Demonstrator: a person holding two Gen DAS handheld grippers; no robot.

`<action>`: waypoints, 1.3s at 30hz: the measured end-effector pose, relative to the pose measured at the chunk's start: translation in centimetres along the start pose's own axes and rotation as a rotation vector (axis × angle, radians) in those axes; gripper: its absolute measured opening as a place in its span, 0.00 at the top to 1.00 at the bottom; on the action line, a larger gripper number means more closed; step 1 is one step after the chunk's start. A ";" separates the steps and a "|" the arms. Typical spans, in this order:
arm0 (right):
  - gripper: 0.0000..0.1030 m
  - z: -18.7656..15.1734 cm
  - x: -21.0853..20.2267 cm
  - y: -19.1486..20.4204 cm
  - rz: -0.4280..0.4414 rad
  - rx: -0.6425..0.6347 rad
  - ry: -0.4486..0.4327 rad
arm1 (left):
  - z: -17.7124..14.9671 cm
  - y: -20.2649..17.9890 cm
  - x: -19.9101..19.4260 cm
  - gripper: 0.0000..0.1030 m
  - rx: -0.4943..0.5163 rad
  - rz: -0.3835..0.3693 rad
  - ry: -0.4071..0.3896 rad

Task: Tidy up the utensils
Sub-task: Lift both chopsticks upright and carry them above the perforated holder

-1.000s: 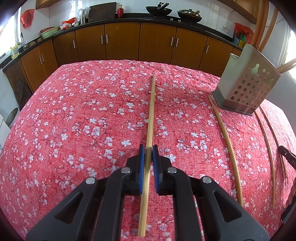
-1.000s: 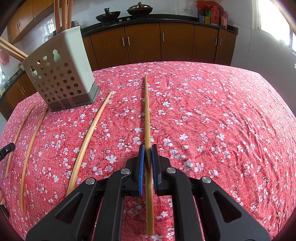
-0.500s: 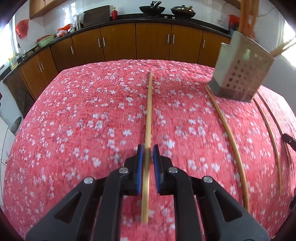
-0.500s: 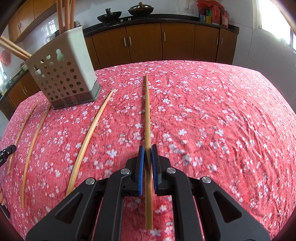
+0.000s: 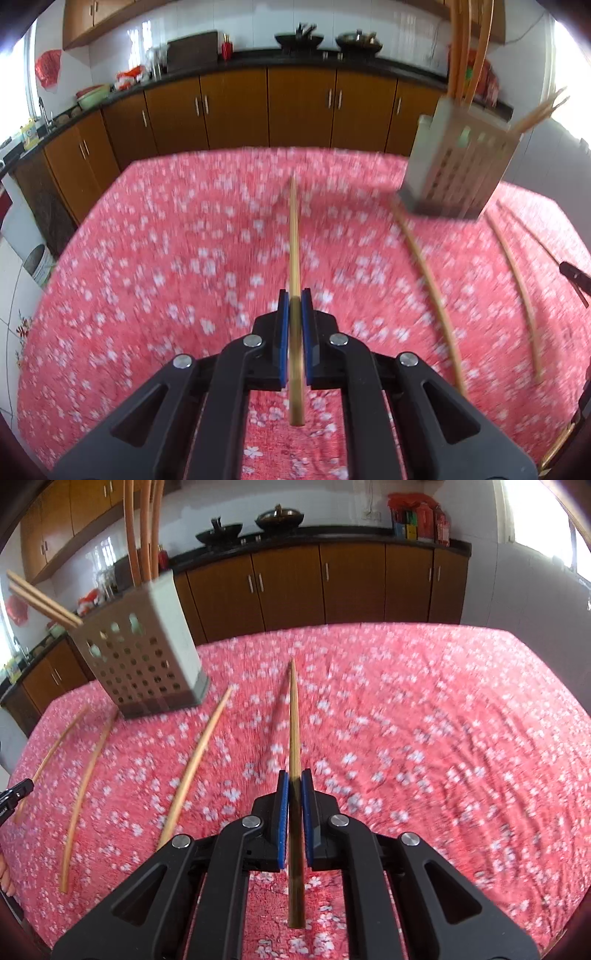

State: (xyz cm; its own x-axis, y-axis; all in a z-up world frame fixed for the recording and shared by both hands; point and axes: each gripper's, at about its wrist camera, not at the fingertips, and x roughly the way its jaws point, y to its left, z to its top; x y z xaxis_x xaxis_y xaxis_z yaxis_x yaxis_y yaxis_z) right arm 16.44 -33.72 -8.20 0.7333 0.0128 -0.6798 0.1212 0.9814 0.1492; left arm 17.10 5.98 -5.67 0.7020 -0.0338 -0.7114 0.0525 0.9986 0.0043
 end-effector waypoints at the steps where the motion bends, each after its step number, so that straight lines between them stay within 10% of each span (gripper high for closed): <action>1: 0.92 0.3 -0.7 0.0 0.000 0.001 -0.020 | 0.5 -0.1 -0.8 0.92 -0.005 -0.010 -0.025; 39: 0.93 11.9 -15.6 7.5 0.272 -0.035 -0.591 | 15.7 -7.9 -17.3 0.93 -0.070 -0.273 -0.576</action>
State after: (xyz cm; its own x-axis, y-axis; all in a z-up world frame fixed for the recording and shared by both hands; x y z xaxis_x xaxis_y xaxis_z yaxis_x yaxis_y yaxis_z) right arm 13.89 -28.88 12.02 0.9804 0.1634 -0.1096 -0.1350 0.9639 0.2295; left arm 15.68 -1.95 17.61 0.9400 -0.2839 -0.1892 0.2503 0.9507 -0.1830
